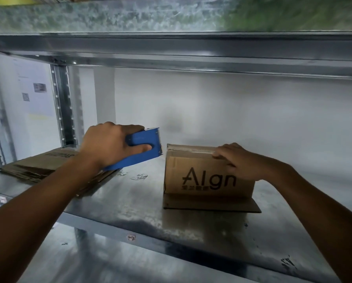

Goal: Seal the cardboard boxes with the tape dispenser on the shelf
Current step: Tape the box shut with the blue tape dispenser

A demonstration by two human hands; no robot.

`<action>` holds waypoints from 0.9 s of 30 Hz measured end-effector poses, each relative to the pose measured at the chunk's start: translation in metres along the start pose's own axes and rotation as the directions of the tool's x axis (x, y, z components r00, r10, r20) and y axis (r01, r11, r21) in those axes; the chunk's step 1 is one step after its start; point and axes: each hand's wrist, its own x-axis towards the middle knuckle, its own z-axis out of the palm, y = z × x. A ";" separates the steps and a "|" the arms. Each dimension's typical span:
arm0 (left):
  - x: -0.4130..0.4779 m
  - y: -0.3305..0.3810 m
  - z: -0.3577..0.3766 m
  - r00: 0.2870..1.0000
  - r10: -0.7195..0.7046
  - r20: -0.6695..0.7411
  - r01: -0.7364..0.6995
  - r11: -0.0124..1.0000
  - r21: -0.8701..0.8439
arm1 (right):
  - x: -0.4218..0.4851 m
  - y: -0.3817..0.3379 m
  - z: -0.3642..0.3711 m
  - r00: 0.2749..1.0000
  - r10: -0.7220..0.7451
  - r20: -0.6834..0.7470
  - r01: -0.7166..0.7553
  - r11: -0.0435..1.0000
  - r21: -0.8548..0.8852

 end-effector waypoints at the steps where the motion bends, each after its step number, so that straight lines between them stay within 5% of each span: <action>1: 0.000 0.000 -0.001 1.000 0.000 -0.014 0.000 1.000 -0.014 | 0.000 -0.005 0.005 0.999 0.040 -0.032 -0.040 0.999 0.002; 11: 0.000 0.008 0.005 0.999 -0.007 0.050 0.009 1.000 -0.029 | 0.028 -0.064 0.055 0.909 0.249 -0.334 -0.327 0.923 -0.203; 15: -0.007 0.009 0.004 0.999 -0.023 0.032 0.024 0.999 -0.042 | 0.029 -0.062 0.054 0.906 0.184 -0.382 -0.240 0.965 -0.105; 22: -0.014 0.001 -0.011 0.999 0.003 -0.046 -0.004 0.999 -0.034 | 0.010 -0.021 0.048 0.908 -0.099 -0.408 0.205 0.952 0.226; 24: -0.014 0.003 -0.014 0.998 0.012 -0.056 -0.014 1.000 -0.028 | 0.007 -0.030 0.049 0.891 -0.064 -0.449 0.172 0.964 0.204; 27: -0.013 0.009 -0.014 0.998 0.043 -0.041 -0.043 0.999 -0.017 | 0.006 -0.060 0.059 0.879 -0.014 -0.477 -0.012 0.999 -0.051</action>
